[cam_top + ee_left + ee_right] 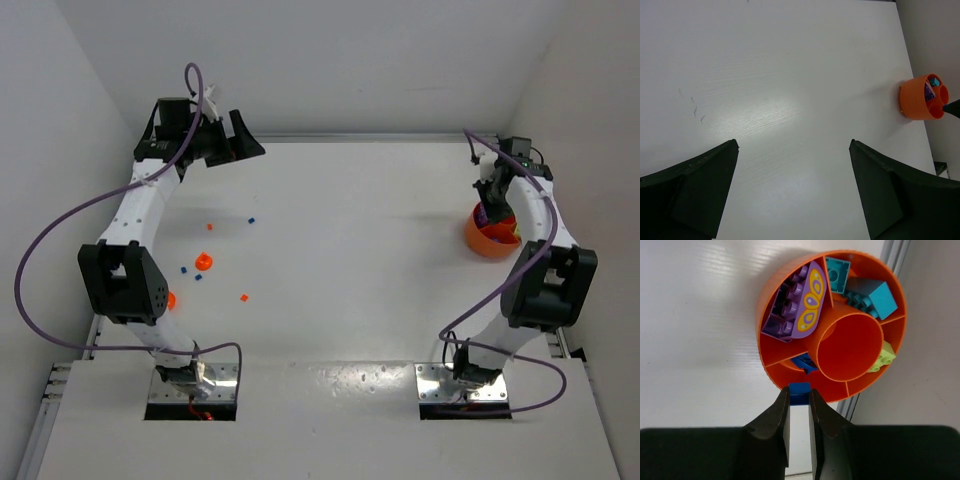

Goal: Sort the legos into containers by color

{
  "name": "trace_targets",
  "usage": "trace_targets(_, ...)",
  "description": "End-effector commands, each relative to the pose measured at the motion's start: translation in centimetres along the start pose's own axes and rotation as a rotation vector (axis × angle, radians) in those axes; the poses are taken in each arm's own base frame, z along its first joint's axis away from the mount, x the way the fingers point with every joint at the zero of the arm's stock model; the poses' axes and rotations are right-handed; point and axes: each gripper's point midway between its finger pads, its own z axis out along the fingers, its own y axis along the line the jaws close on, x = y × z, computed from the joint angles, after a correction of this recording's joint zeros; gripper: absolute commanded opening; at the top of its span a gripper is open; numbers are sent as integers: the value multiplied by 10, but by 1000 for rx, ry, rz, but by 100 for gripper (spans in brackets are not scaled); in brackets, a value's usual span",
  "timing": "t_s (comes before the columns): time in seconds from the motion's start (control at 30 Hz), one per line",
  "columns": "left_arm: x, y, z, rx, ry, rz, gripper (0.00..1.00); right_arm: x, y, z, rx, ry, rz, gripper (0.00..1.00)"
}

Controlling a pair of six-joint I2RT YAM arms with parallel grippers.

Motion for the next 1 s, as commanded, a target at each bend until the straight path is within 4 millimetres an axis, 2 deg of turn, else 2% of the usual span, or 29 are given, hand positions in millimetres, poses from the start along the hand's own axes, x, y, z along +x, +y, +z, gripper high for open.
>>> trace_targets(0.0,-29,-15,-2,25,-83,52,99,-2,-7,1,-28,0,-2,0)
trace_targets(0.37,-21,-11,0,19,-65,41,99,5,-24,23,10,42,10,0)
trace_targets(0.53,-20,-5,0,10,-63,33,99,1,-29,23,13,23,21,14)
trace_targets(0.7,-22,-6,0,13,-70,28,99,-1,-29,24,13,23,30,21)
trace_targets(0.83,-22,-6,0,13,-70,28,99,-1,-29,24,13,23,30,34)
trace_targets(0.97,-20,-4,3,10,-63,23,99,-4,-31,23,17,15,31,37)
